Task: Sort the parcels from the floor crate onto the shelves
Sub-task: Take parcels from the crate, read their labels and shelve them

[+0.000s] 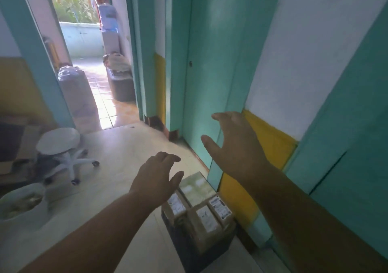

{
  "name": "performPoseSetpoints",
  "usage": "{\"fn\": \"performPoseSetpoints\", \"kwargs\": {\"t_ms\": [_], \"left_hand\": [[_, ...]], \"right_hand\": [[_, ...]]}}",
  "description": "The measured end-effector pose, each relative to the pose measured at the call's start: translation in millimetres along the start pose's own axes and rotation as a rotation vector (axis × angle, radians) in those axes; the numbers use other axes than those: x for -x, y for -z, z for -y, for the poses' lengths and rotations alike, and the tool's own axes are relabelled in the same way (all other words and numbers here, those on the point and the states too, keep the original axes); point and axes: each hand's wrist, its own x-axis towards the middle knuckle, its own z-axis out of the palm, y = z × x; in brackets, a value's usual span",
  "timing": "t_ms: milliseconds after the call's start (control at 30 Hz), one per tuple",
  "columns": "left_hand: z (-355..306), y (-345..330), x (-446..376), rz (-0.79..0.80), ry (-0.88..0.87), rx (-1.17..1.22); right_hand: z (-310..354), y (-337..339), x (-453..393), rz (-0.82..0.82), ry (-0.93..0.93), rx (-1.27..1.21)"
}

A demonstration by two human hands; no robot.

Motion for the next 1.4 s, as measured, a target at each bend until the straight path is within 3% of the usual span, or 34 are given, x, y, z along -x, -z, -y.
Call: {"fn": "performPoseSetpoints", "kwargs": {"t_ms": [200, 367, 600, 833, 967, 1233, 1400], "left_hand": [[80, -10, -91, 0.058, 0.008, -0.019], [140, -42, -190, 0.169, -0.109, 0.008], [183, -92, -317, 0.389, -0.463, 0.085], [207, -127, -352, 0.603, -0.656, 0.097], [240, -168, -344, 0.679, -0.639, 0.102], [318, -311, -305, 0.915, -0.517, 0.003], [367, -417, -280, 1.038, -0.298, -0.015]], "right_hand": [[9, -74, -106, 0.029, -0.068, -0.019], [6, -139, -174, -0.003, -0.178, 0.054], [-2, -197, -217, -0.026, -0.579, 0.158], [3, -228, -203, -0.054, -0.919, 0.229], [-3, -285, -183, 0.028, -0.998, 0.207], [-53, -450, -126, 0.156, -1.180, 0.097], [-78, -548, -76, 0.297, -1.215, 0.002]]}}
